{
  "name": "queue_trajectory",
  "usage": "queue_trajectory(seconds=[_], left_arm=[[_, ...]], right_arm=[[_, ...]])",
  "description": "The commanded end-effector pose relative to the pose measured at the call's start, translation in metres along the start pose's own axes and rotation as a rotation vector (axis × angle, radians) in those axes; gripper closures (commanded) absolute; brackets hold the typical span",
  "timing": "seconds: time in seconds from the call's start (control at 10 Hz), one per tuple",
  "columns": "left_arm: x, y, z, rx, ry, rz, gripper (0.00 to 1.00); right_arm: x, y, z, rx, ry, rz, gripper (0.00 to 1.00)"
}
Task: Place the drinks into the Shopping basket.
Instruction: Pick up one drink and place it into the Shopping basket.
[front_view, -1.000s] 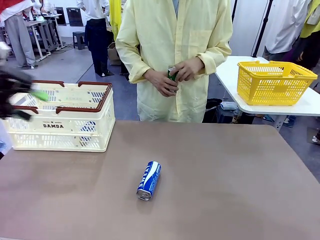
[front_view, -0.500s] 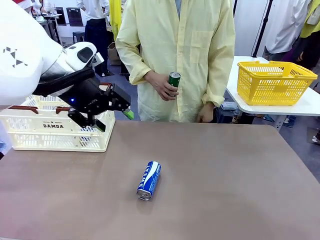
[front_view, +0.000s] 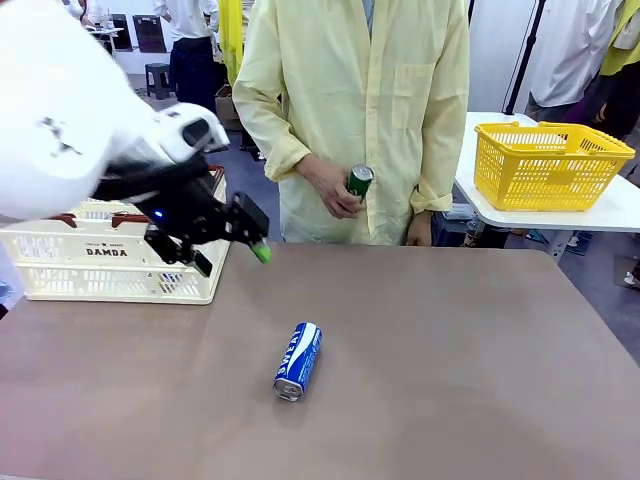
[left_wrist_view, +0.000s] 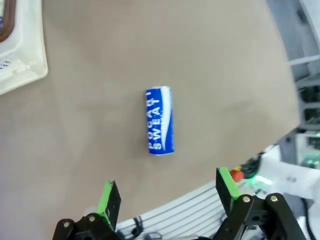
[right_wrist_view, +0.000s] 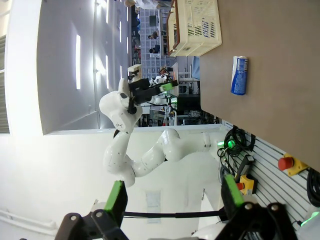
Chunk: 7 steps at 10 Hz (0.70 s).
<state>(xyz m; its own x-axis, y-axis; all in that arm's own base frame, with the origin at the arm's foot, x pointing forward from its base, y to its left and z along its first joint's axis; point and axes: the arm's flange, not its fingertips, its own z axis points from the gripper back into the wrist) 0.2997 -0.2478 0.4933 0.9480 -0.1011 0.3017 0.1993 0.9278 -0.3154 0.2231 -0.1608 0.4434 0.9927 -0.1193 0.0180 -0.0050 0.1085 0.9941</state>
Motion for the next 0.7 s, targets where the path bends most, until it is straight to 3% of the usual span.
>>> queue_trajectory(seconds=[0.0,0.3,0.4,0.6], left_arm=[[0.028,-0.028,-0.031,0.152,0.048,-0.071,0.0],[0.019,-0.047,-0.07,0.174,0.061,-0.054,0.0],[0.021,-0.037,-0.065,0.16,0.077,-0.049,0.0],[0.025,0.062,0.026,-0.03,0.056,0.103,0.0]], right_arm=[[0.0,0.004,0.0,0.01,-0.004,-0.002,0.0],[0.0,0.004,0.0,0.01,-0.004,-0.002,0.0],[0.0,0.004,0.0,0.01,-0.004,-0.002,0.0],[0.0,0.004,0.0,0.01,-0.004,-0.002,0.0]])
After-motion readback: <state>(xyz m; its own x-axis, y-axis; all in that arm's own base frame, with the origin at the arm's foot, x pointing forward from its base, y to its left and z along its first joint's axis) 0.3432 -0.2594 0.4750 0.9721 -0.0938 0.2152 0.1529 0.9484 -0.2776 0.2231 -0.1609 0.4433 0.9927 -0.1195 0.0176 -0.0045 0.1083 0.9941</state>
